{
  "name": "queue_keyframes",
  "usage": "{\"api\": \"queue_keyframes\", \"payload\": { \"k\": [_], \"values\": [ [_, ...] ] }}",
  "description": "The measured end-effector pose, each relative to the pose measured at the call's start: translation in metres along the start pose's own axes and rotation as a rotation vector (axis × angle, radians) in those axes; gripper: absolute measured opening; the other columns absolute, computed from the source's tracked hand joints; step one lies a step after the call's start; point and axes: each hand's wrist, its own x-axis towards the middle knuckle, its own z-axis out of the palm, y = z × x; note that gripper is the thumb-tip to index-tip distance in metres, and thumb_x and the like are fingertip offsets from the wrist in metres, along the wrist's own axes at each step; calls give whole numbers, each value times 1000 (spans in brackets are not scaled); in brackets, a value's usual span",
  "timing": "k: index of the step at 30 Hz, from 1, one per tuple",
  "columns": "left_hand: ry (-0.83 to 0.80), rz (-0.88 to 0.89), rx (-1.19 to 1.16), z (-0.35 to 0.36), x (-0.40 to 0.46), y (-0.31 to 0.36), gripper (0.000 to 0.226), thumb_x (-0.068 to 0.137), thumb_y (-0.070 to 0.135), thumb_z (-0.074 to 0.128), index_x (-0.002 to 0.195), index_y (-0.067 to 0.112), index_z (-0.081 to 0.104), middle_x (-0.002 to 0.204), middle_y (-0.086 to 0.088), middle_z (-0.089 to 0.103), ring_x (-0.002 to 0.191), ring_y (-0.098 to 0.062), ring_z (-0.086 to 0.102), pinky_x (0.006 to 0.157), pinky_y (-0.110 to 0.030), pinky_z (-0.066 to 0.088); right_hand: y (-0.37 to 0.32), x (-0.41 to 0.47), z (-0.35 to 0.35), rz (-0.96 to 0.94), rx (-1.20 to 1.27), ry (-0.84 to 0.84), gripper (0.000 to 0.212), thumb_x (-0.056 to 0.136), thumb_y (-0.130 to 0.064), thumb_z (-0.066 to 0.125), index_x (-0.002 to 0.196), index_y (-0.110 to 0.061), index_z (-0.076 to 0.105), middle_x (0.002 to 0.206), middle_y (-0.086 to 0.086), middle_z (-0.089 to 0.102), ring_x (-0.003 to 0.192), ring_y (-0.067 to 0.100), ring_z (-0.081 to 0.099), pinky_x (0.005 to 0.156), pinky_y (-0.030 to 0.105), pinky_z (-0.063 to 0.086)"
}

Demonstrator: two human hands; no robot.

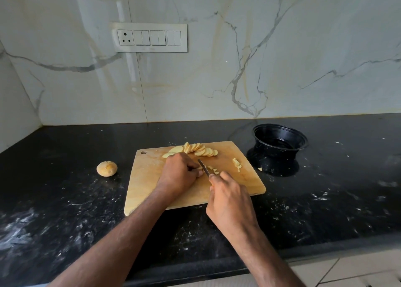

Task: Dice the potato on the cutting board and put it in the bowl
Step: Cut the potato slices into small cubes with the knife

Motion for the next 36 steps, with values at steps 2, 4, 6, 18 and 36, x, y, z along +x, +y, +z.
{"api": "queue_keyframes", "payload": {
  "k": [2, 4, 6, 18, 36],
  "values": [
    [-16, -10, -23, -1, 1, 0, 16, 81, 22, 84, 97, 18, 83, 96, 3, 74, 79, -7, 57, 68, -15, 39, -3, 1, 1, -2, -4, 0, 31, 97, -15, 52, 126, -18, 61, 128, -3, 57, 89, 19, 68, 79, 30, 57],
    [-28, -6, -28, -1, 3, -1, 15, 81, 21, 84, 96, 17, 83, 95, 4, 74, 80, -6, 57, 65, -8, 36, -6, 3, 1, -8, 0, 6, 30, 96, -14, 53, 125, -18, 61, 128, -3, 57, 92, 19, 68, 82, 29, 56],
    [-29, 1, -31, -1, 3, -2, 14, 81, 20, 84, 94, 17, 83, 94, 5, 73, 80, -5, 57, 63, -4, 34, -8, 7, 1, -11, 12, 11, 29, 95, -11, 54, 123, -17, 62, 126, -3, 58, 94, 19, 68, 84, 30, 56],
    [7, 1, -75, 0, 1, -2, 6, 79, 17, 85, 85, 19, 83, 75, 19, 61, 70, 2, 56, 60, -2, 37, -6, 21, 3, -55, 21, -9, 26, 94, -11, 57, 118, -16, 65, 115, -4, 61, 94, 18, 65, 83, 32, 57],
    [-26, -74, -76, -6, 0, -8, 21, 79, 30, 86, 98, 22, 82, 94, 9, 74, 74, 2, 57, 64, -7, 40, -2, 2, -2, 34, 78, 117, 24, 93, -16, 62, 116, -17, 71, 102, -9, 62, 80, 12, 65, 73, 25, 52]
  ]
}}
